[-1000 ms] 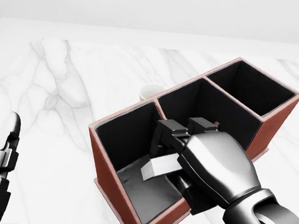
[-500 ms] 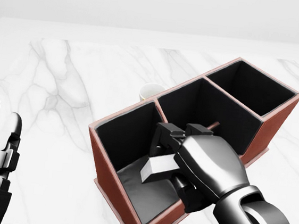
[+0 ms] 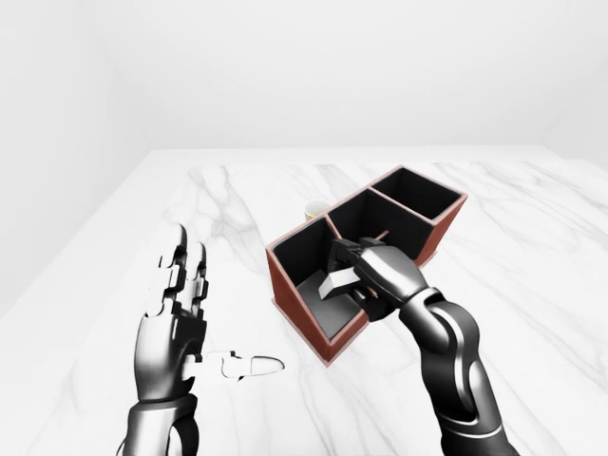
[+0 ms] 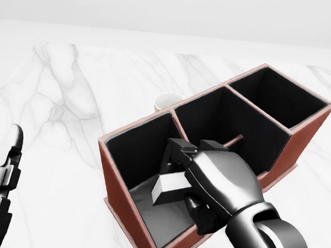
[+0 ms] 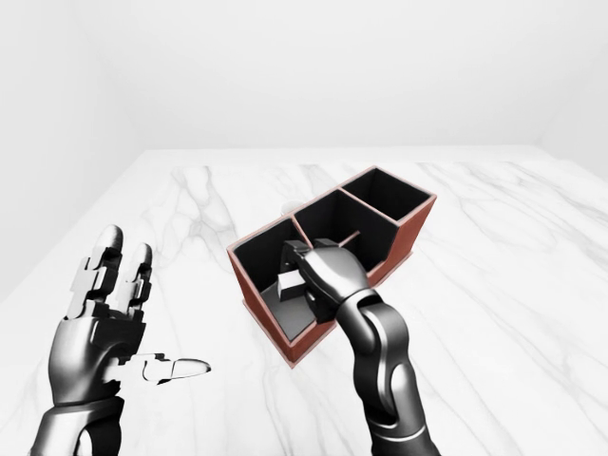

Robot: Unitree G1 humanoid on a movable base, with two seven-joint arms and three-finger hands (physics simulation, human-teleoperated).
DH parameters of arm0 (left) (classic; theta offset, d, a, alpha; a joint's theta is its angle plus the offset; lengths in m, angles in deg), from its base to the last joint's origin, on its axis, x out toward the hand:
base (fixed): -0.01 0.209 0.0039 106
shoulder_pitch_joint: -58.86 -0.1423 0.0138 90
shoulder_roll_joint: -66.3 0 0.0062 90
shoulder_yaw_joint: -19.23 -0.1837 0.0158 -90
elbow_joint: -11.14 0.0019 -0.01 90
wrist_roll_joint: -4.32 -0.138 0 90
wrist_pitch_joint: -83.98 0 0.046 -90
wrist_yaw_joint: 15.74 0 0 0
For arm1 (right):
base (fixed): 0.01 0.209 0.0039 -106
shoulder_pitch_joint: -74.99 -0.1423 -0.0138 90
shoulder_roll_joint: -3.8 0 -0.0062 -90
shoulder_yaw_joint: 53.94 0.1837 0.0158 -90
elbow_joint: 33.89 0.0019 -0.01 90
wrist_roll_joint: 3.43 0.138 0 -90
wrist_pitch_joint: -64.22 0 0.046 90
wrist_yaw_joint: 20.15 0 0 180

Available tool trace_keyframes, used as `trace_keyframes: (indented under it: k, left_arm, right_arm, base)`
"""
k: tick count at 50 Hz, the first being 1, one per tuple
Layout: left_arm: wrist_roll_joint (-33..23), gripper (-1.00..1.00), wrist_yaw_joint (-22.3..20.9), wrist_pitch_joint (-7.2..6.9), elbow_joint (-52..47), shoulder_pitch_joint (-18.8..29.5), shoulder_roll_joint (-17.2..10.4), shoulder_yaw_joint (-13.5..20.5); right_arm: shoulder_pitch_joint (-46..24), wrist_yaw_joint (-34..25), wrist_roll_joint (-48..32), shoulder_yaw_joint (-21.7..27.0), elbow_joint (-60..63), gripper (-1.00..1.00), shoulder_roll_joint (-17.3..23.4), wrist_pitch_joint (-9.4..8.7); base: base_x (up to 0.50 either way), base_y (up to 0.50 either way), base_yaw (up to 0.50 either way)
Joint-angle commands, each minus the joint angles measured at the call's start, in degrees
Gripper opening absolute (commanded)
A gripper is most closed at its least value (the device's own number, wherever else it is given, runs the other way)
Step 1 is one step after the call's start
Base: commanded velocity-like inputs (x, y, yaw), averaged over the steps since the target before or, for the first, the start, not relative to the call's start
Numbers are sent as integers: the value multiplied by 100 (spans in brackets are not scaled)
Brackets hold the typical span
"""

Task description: Pick up the book and place it in the left compartment of the caddy.

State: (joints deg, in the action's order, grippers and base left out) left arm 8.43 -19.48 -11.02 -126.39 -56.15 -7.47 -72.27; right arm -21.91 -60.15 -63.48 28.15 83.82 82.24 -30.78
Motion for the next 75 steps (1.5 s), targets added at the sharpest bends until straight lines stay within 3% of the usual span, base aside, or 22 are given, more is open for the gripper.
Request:
trace_keyframes:
  k: [1, 38, 60, 75]
  left_arm:
    - [-5, 100, -4, 0, 0, 22, 10, 10]
    - [2, 100, -30, 0, 29, 23, 30, 46]
    - [1, 100, 6, 0, -20, 6, 4, 8]
    - [34, 100, -17, 0, -18, 29, 17, 61]
  right_arm:
    - [-191, 0, -18, 27, -187, -100, -106, 0]
    - [-194, 0, 177, -117, -911, -100, -211, 0]
    - [-284, 0, -362, -108, -782, -100, -258, 0]
    - [-530, 0, -328, -90, -1520, -100, -328, 0]
  base:
    - [0, 0, 0]
    - [0, 0, 0]
    - [0, 0, 0]
    - [0, 0, 0]
